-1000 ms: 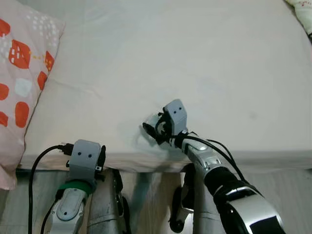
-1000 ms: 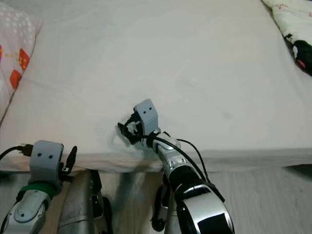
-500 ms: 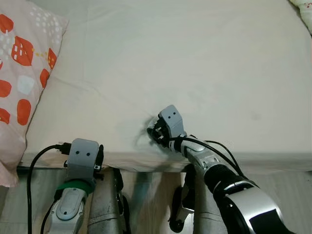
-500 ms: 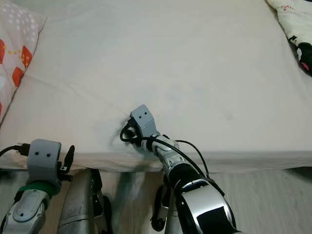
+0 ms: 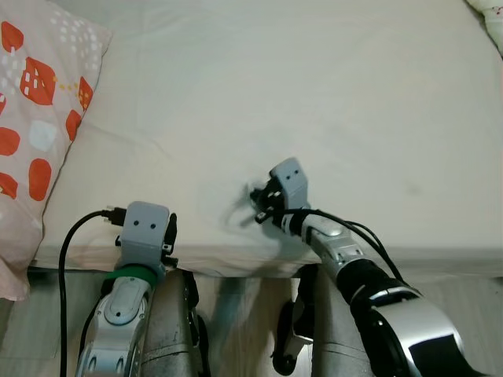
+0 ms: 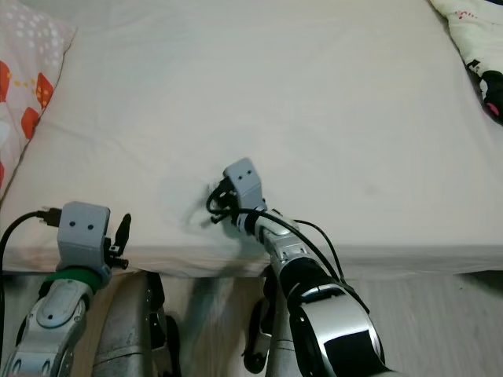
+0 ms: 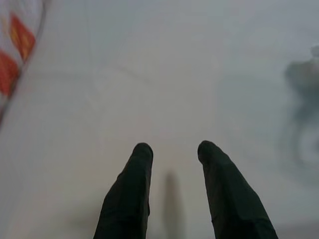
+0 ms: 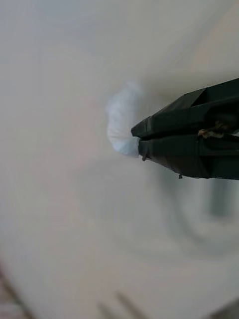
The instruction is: Clean up the room
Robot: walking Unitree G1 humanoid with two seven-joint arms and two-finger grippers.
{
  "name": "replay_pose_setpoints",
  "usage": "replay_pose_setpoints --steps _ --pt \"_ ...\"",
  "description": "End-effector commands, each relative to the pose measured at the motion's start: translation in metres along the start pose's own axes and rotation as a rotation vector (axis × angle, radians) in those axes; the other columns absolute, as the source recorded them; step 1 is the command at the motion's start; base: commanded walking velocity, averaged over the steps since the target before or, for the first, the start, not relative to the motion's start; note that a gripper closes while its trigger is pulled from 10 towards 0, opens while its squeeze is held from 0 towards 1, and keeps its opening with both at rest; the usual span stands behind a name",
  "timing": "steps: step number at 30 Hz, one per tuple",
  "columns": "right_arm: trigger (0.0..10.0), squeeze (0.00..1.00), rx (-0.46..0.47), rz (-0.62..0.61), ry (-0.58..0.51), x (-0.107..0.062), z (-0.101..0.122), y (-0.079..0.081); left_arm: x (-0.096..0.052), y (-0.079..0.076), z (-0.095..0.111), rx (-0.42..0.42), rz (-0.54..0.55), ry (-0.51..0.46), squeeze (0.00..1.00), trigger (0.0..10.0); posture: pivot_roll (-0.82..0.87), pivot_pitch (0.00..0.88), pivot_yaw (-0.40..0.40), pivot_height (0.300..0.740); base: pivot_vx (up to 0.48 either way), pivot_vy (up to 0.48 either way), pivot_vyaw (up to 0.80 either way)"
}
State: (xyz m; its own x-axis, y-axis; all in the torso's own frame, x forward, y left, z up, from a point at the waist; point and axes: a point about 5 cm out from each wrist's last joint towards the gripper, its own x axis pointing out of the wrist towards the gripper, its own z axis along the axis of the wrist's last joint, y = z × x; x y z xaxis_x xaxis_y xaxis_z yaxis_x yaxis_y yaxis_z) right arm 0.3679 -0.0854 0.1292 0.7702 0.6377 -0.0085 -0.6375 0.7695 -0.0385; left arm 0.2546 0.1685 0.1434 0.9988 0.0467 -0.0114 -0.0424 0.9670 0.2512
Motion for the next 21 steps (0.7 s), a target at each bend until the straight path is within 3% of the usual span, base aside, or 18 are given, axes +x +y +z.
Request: replay_pose_setpoints --steps 1,6,7,8,9,11,13,16,18,21 --pt "0.0 0.00 0.022 -0.041 -0.046 -0.012 -0.004 -0.004 -0.003 0.002 0.000 0.014 -0.019 -0.004 0.00 10.0 0.10 0.204 -0.003 0.585 0.000 0.000 0.00" --pt "0.0 0.00 0.011 -0.104 -0.103 -0.032 -0.001 -0.005 -0.004 0.006 0.010 0.019 -0.053 -0.043 0.00 10.0 0.06 0.184 -0.007 0.585 0.000 0.000 0.00" --pt "2.7 0.00 0.005 -0.146 -0.108 -0.045 -0.003 -0.005 -0.005 0.007 0.013 0.018 -0.077 -0.056 0.00 10.0 0.04 0.176 -0.007 0.585 0.000 0.000 0.00" --pt "10.0 0.00 -0.007 -0.185 -0.096 -0.062 -0.006 -0.003 -0.007 0.008 0.017 0.016 -0.110 -0.069 0.00 10.0 0.02 0.167 -0.008 0.585 0.000 0.000 0.00" --pt "10.0 0.00 -0.011 -0.218 -0.081 -0.079 -0.010 -0.001 -0.009 0.010 0.021 0.016 -0.137 -0.081 0.00 10.0 -0.01 0.155 -0.003 0.585 0.000 0.000 0.00" --pt "10.0 0.00 -0.011 -0.218 -0.081 -0.079 -0.010 -0.001 -0.009 0.010 0.021 0.016 -0.137 -0.081 0.00 10.0 -0.01 0.155 -0.003 0.585 0.000 0.000 0.00" --pt "10.0 0.00 -0.019 -0.285 -0.071 -0.110 -0.012 0.002 -0.007 0.018 0.025 0.013 -0.158 -0.092 0.00 10.0 -0.04 0.136 0.010 0.585 0.000 0.000 0.00" --pt "10.0 0.00 -0.020 -0.303 -0.070 -0.117 -0.012 0.002 -0.006 0.021 0.026 0.012 -0.158 -0.092 0.00 10.0 -0.04 0.136 0.010 0.585 0.000 0.000 0.00" --pt "10.0 0.00 -0.067 -0.373 -0.080 -0.129 -0.004 -0.008 0.004 0.032 0.020 -0.009 -0.113 -0.070 0.00 10.0 -0.08 0.112 0.023 0.585 0.000 0.000 0.00" --pt "10.0 0.00 -0.124 -0.431 -0.095 -0.136 0.008 -0.016 0.011 0.037 0.019 -0.036 -0.074 -0.066 0.00 10.0 -0.09 0.097 0.027 0.585 0.000 0.000 0.00"
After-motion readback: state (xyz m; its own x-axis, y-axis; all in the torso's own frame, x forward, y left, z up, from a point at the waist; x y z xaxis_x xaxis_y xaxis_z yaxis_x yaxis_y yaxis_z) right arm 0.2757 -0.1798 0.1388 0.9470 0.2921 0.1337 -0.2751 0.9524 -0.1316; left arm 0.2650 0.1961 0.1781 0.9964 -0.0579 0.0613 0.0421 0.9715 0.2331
